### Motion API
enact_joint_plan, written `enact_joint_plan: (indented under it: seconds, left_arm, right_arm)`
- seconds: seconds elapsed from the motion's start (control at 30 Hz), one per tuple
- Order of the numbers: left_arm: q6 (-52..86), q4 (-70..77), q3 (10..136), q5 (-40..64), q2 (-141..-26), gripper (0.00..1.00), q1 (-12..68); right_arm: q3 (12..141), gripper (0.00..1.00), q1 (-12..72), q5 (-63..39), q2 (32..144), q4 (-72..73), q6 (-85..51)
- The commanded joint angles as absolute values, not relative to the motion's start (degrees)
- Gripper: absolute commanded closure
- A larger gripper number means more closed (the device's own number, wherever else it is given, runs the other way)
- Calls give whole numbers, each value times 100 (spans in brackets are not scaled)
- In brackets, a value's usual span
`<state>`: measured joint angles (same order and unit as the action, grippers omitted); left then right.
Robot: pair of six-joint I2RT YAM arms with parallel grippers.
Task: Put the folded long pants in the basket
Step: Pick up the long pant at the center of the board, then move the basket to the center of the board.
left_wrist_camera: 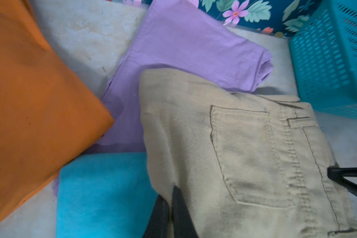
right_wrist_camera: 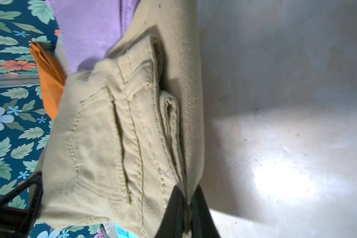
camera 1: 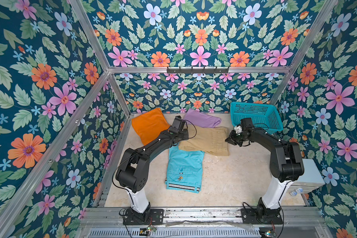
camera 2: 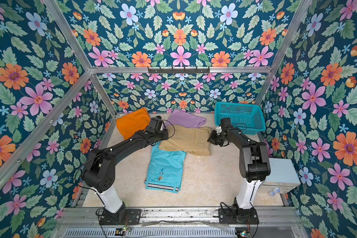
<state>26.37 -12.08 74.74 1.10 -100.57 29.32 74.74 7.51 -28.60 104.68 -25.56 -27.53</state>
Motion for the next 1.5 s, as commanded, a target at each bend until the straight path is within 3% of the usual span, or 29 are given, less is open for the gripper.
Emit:
enact_joint_plan:
  seconds: [0.0,0.13,0.33,0.7,0.8,0.93,1.07,1.23,1.4,1.47]
  left_arm:
    - [2796,-1002,7603,339,-9769,100,2956]
    - [2920,-712,7689,373,-9380,100,2988]
    - [3006,94,8052,134,-9448,100,3209]
    - [2801,-130,11539,334,-12392,100,3620]
    - [2733,-83,11796,282,-12784,100,3639]
    - [2707,-126,11641,167,-12847,100,3638]
    - [2663,-80,10873,106,-12264,100,3665]
    - [2723,-386,9505,-9,-10990,100,3674]
    - [2927,-424,7907,62,-9492,100,3722]
    - [2987,-567,7635,63,-9142,100,3727]
  right_arm:
    - [7760,100,747,-2689,9987,-3103,-2396]
    - [8295,100,635,-2346,9553,-3395,-2156]
    - [9255,100,-171,-2329,9773,-3524,-2519]
    - [11467,100,-636,-1955,11767,-4201,-2707]
    - [11788,100,-633,-2022,12330,-4354,-2711]
    - [12350,100,-561,-2358,12989,-4928,-2542]
    - [11979,100,-360,-2585,12882,-5181,-2433]
    - [10597,100,-56,-2925,12007,-5097,-2539]
    - [8501,100,280,-3148,10410,-4227,-2821]
    - [8280,100,252,-3105,10051,-4114,-2832]
